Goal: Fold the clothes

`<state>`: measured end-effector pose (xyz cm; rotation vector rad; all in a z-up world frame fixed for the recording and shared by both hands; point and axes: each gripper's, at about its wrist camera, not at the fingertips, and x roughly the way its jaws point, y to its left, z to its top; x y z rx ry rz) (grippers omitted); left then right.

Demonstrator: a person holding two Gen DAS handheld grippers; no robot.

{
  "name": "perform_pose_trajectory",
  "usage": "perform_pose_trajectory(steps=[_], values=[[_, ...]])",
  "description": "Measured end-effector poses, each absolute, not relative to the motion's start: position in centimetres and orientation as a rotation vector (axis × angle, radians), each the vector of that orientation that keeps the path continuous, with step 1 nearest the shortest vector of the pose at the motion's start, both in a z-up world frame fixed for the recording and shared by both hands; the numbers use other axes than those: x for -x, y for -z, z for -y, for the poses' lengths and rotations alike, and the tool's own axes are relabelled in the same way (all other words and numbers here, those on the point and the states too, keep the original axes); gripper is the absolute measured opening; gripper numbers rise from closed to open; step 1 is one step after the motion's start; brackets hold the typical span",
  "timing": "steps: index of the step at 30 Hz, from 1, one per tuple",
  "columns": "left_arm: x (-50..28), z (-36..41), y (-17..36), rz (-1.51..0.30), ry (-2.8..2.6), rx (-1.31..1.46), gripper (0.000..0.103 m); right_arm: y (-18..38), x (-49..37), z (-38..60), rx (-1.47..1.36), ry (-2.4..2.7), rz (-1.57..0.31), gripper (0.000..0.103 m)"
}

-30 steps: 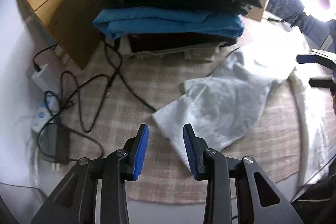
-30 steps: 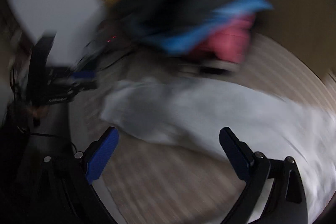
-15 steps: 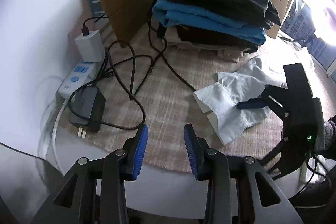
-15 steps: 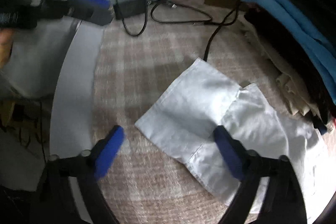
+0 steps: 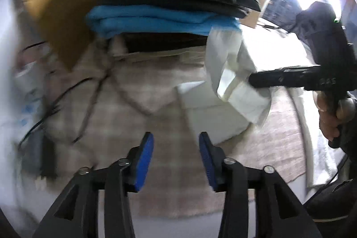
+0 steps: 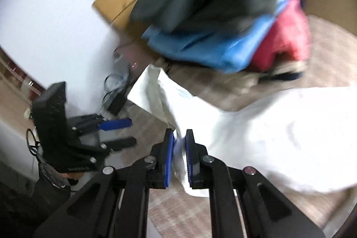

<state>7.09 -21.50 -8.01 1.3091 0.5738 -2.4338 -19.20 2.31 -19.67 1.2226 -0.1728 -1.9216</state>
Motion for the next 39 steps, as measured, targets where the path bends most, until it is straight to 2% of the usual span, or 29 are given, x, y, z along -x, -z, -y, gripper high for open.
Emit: perform_pose_trajectory(steps=[9, 11, 12, 13, 20, 25, 30, 34, 38, 39], values=[[1.5, 22.7, 12.1, -0.449, 2.442, -1.469, 0.046, 12.5, 18.0, -8.9, -1.043, 2.074, 0.288, 0.011], [1.9, 22.2, 12.1, -0.441, 2.457, -1.459, 0.035, 10.2, 17.5, -10.8, -0.986, 2.113, 0.294, 0.011], [2.0, 21.9, 12.1, -0.445, 2.468, -1.459, 0.006, 9.1, 17.5, -11.5, -0.956, 2.142, 0.293, 0.011], [2.1, 21.4, 12.1, -0.449, 2.476, -1.466, 0.003, 8.2, 17.5, -12.4, -0.934, 2.162, 0.300, 0.011], [-0.9, 20.6, 7.0, -0.488, 2.497, -1.272, 0.002, 2.5, 17.4, -18.0, -0.796, 2.324, 0.298, 0.011], [-5.8, 20.6, 3.1, -0.503, 2.417, -1.138, 0.003, 1.5, 17.9, -17.9, -0.773, 2.328, 0.249, 0.011], [-7.5, 21.4, 6.1, -0.588, 2.359, -1.201, 0.004, 4.3, 18.4, -13.2, -0.841, 2.201, 0.167, 0.011], [-6.4, 23.1, 8.2, -0.567, 2.285, -1.245, 0.020, 8.3, 18.8, -6.9, -0.900, 2.083, 0.048, 0.011], [-8.4, 24.2, 7.2, -0.640, 2.245, -1.158, 0.025, 13.4, 19.2, -0.1, -1.012, 1.930, -0.096, 0.011], [-9.1, 24.2, 6.7, -0.641, 2.247, -1.135, 0.028, 14.7, 19.3, 1.6, -1.038, 1.890, -0.131, 0.015]])
